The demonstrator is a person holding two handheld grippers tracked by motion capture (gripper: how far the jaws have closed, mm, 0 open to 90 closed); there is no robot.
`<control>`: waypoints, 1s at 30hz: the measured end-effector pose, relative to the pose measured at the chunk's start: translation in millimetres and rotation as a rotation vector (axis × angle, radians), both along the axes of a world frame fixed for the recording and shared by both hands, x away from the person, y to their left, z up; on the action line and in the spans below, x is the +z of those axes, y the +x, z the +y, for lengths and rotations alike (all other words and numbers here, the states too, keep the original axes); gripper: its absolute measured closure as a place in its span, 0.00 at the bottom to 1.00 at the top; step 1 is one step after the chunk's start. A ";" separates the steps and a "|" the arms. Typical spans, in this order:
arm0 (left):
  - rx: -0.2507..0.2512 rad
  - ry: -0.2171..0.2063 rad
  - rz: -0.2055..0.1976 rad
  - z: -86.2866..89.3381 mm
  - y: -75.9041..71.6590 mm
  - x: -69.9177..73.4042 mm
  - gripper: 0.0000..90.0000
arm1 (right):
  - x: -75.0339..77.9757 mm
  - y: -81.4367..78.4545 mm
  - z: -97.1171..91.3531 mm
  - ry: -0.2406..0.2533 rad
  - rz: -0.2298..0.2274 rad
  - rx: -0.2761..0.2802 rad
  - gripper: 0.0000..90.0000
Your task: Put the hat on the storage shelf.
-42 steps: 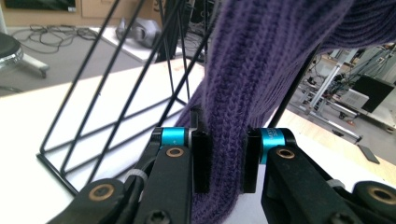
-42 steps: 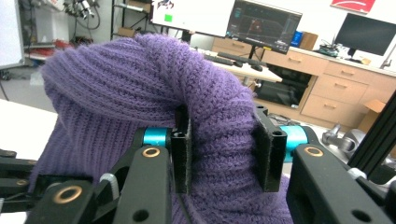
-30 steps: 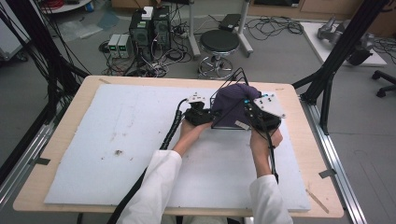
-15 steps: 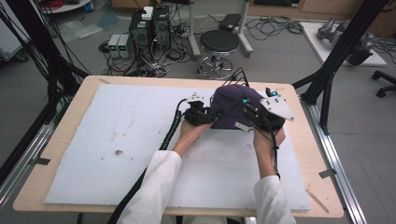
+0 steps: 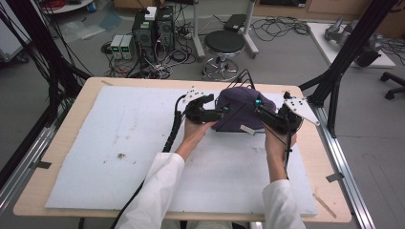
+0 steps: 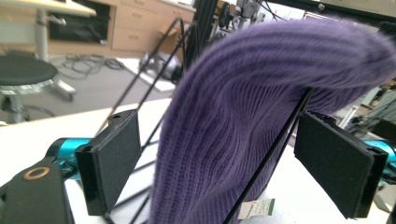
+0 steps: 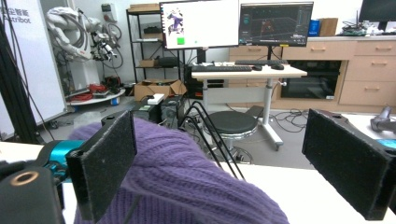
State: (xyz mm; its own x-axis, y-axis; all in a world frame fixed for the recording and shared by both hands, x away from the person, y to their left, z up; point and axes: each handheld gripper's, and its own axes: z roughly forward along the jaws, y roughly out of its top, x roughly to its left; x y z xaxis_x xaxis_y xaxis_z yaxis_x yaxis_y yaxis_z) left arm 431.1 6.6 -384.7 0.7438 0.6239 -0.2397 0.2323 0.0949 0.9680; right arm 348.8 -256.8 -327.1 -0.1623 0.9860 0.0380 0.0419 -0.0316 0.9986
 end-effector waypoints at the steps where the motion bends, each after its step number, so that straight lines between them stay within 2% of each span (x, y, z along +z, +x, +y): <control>1: 0.011 0.013 -0.019 4.0 -2.6 2.9 0.16 | 0.3 -0.7 0.9 0.003 -0.002 0.007 0.10; 6: 0.051 -0.011 -0.080 27.9 -14.0 18.7 0.16 | 2.2 -4.5 3.7 0.033 -0.021 0.009 0.10; 8: 0.054 -0.026 -0.097 39.1 -18.2 24.4 0.16 | 2.7 -8.0 4.2 0.035 -0.048 0.001 0.10; 10: 0.078 -0.041 -0.108 49.6 -23.8 28.1 0.16 | 3.3 -12.5 5.1 0.048 -0.056 -0.011 0.10; 14: 0.127 -0.029 -0.156 70.8 -34.0 33.8 0.16 | 2.2 -22.3 8.9 0.036 -0.092 -0.043 0.10; 18: 0.166 -0.058 -0.176 90.7 -41.5 39.3 0.16 | -0.1 -30.6 11.0 0.034 -0.138 -0.060 0.10; 20: 0.188 -0.070 -0.191 100.6 -45.7 42.5 0.16 | 0.4 -33.8 12.1 0.025 -0.143 -0.070 0.10; 25: 0.232 -0.077 -0.230 123.8 -56.3 48.9 0.16 | 3.6 -40.0 13.4 0.010 -0.174 -0.061 0.10; 30: 0.276 -0.089 -0.262 145.8 -67.9 53.2 0.16 | 5.2 -44.2 14.9 0.005 -0.172 -0.038 0.10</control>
